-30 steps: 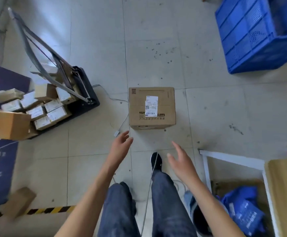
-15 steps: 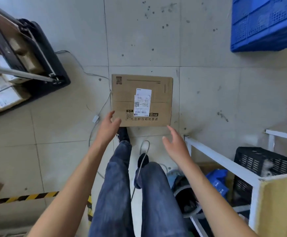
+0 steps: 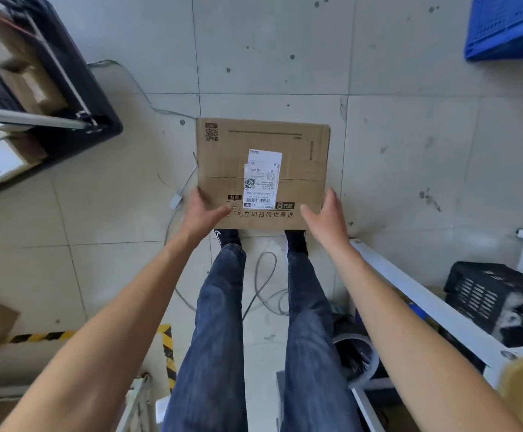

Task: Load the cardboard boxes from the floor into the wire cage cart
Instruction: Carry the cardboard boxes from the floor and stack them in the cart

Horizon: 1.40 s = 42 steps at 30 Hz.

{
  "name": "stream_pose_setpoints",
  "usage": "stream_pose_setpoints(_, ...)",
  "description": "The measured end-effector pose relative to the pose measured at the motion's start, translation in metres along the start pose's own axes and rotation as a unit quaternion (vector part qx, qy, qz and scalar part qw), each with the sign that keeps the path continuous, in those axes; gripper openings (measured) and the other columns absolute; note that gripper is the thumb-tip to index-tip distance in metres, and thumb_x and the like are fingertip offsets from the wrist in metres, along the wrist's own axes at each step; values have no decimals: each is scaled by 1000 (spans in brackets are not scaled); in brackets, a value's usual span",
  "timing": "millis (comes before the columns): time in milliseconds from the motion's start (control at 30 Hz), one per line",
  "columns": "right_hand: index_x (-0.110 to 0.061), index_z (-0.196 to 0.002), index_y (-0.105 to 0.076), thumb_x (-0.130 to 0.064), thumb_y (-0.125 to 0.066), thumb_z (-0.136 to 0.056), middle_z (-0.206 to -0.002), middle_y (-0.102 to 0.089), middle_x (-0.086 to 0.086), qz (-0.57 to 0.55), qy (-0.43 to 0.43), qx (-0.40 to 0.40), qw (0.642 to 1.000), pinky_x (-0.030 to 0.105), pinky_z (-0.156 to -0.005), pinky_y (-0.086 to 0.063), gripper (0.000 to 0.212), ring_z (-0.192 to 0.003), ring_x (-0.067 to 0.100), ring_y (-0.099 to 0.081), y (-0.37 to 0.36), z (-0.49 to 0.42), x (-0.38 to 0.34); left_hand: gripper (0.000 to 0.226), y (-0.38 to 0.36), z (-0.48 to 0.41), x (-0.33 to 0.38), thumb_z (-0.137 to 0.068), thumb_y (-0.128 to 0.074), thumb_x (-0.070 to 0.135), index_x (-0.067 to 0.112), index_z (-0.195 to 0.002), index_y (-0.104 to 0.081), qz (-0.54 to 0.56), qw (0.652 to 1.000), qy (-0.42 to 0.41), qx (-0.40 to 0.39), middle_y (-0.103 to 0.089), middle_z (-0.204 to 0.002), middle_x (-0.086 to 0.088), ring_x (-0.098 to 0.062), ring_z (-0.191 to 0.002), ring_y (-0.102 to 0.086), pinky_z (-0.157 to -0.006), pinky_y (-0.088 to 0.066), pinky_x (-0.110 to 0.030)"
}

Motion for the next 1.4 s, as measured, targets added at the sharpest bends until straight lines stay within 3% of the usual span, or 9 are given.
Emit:
stream_pose_setpoints(133,-16,-160,4,-45,-72,-86,-166,-20,8,-48,-70,-76,994,36,-113,-29,110,-149,25,-27,-5,-39,12,76,-10,-20,-22,-78,-86,22,10,-137,-40,31,998,34,36,-64,-125,-4,-17,-110,-64,-97,-53,-37)
stream_pose_setpoints(233,-10,-155,-12,-48,-74,-81,-155,-38,6,-1,-55,-106,993,29,-95,-36,104,-138,26,-42,-5,-55,18,66,-15,-18,-24,-78,-84,25,19,-132,-48,90,993,60,43,-70,-113,7,-5,-90,-69,-70,-57,-26)
stream_pose_setpoints(300,-12,-153,-20,-52,-74,-76,-150,-42,6,27,-18,-100,994,32,-97,-40,102,-133,27,-46,7,-51,12,50,-15,-2,-16,-78,-84,25,24,-119,-56,114,991,38,64,-75,-100,11,2,-79,-71,-56,-53,-16)
stream_pose_setpoints(467,-17,-155,-21,-52,-73,-76,-147,-35,9,30,102,-74,992,30,-98,-37,101,-132,23,-42,56,10,-27,46,-9,100,8,-73,-85,32,22,-111,-61,200,972,-5,124,-77,-102,5,-12,-94,-74,-77,-58,-30)
stream_pose_setpoints(633,-17,-145,-31,-38,-76,-82,-142,-49,4,46,193,-140,970,43,-106,-44,80,-126,22,-51,100,95,-90,59,2,230,11,-79,-82,38,14,-125,-55,267,936,-8,231,-73,-112,3,-10,-97,-72,-73,-57,-23)
stream_pose_setpoints(800,-23,-144,-31,-49,-75,-80,-129,-51,-6,143,249,-204,936,42,-98,-48,82,-120,21,-53,93,177,-131,63,26,333,-25,-83,-76,45,13,-130,-47,296,904,34,306,-63,-113,5,-6,-97,-62,-67,-46,-21)
stream_pose_setpoints(1067,-18,-142,-32,-60,-67,-81,-139,-52,-1,287,387,-288,828,37,-96,-45,83,-124,19,-53,1,363,-106,60,41,509,-164,-85,-75,40,15,-131,-46,438,782,73,437,-63,-113,3,-13,-98,-62,-73,-49,-29)
stream_pose_setpoints(1267,-25,-124,-39,-59,-68,-83,-126,-56,-7,345,452,-357,741,35,-90,-43,60,-114,16,-55,-95,526,-17,62,18,663,-320,-85,-75,42,11,-133,-49,515,663,100,534,-65,-117,-2,-14,-99,-63,-71,-46,-26)
stream_pose_setpoints(1400,-30,-114,-38,-60,-67,-84,-116,-56,-12,372,485,-377,696,24,-70,-40,51,-97,11,-55,-145,622,54,59,-9,747,-418,-86,-74,42,14,-132,-50,543,611,101,567,-66,-113,1,-11,-96,-63,-68,-46,-25)
Point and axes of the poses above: each hand's wrist, its own z-axis away from the middle knuckle, its own y-axis out of the back of the hand, x = y × z, the point moved 1 cm from there along -z, towards the middle knuckle
